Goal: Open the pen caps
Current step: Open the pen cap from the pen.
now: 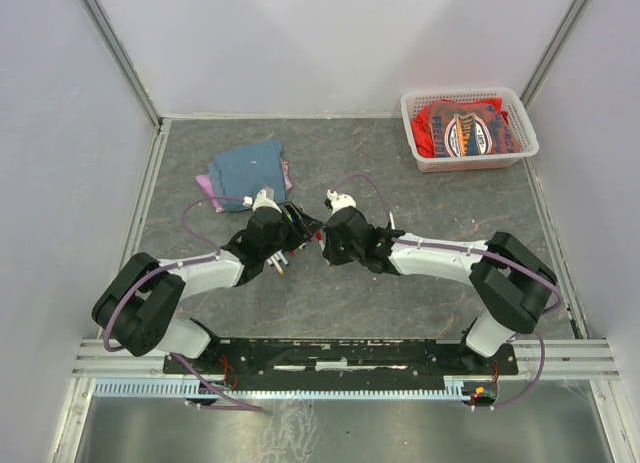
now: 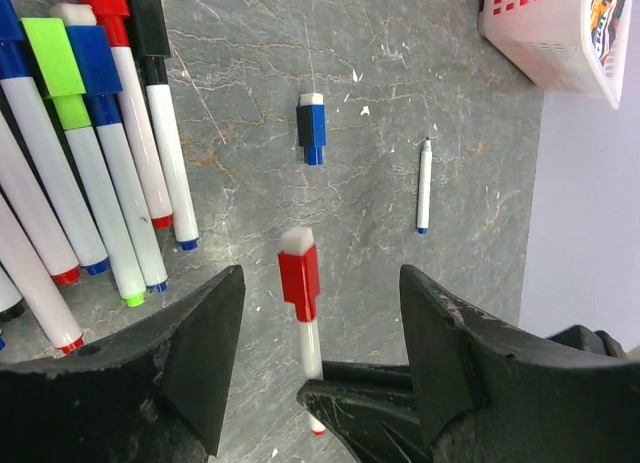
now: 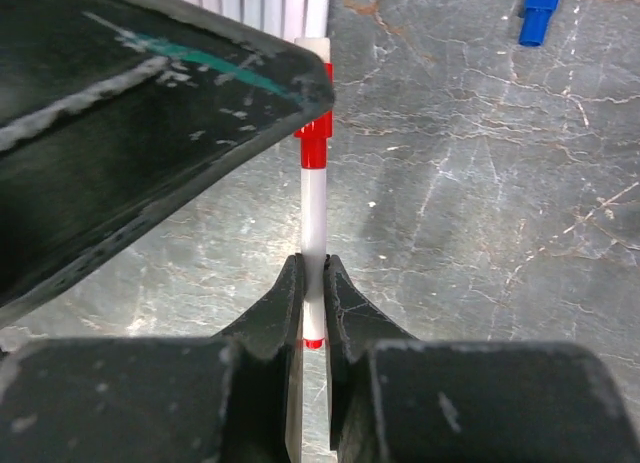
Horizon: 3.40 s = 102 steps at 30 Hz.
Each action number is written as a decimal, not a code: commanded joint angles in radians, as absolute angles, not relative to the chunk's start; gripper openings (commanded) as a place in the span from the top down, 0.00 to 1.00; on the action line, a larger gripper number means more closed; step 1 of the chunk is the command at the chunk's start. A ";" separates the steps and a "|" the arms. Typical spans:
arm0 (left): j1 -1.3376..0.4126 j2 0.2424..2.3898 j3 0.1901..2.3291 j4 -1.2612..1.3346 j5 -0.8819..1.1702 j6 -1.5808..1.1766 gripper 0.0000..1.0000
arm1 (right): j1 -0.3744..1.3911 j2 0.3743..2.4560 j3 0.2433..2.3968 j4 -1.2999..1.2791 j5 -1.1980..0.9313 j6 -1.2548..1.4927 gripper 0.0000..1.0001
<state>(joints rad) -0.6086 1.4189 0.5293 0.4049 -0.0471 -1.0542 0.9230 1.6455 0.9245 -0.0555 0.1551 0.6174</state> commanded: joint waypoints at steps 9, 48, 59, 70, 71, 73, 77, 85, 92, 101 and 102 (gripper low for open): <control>-0.574 1.452 0.544 0.528 0.036 -1.124 0.35 | 0.926 1.553 0.906 0.046 0.066 0.642 0.99; -0.510 1.483 0.477 0.698 0.206 -1.152 0.59 | 0.870 1.522 0.855 0.138 -0.053 0.669 0.99; -0.505 1.485 0.472 0.718 0.215 -1.149 0.79 | 0.856 1.511 0.833 0.139 -0.064 0.667 0.99; -0.505 1.489 0.461 0.766 0.234 -1.149 0.97 | 0.843 1.496 0.822 0.170 -0.081 0.673 0.59; -0.506 1.489 0.461 0.772 0.239 -1.151 0.97 | 0.840 1.498 0.822 0.177 -0.089 0.675 0.57; -0.505 1.489 0.457 0.792 0.248 -1.160 0.97 | 0.833 1.505 0.823 0.195 -0.106 0.685 0.55; -0.505 1.493 0.454 0.819 0.261 -1.174 0.97 | 0.821 1.524 0.825 0.234 -0.136 0.705 0.54; -0.505 1.523 0.432 0.928 0.288 -1.236 0.97 | 0.797 1.572 0.830 0.293 -0.192 0.734 0.59; -0.501 1.546 0.434 0.968 0.290 -1.274 0.97 | 0.784 1.589 0.824 0.287 -0.203 0.726 0.81; -0.503 1.516 0.515 0.737 0.197 -1.233 0.97 | 0.779 1.599 0.859 0.145 -0.140 0.612 0.99; -0.503 1.503 0.529 0.688 0.167 -1.217 0.97 | 0.779 1.599 0.868 0.120 -0.125 0.583 0.99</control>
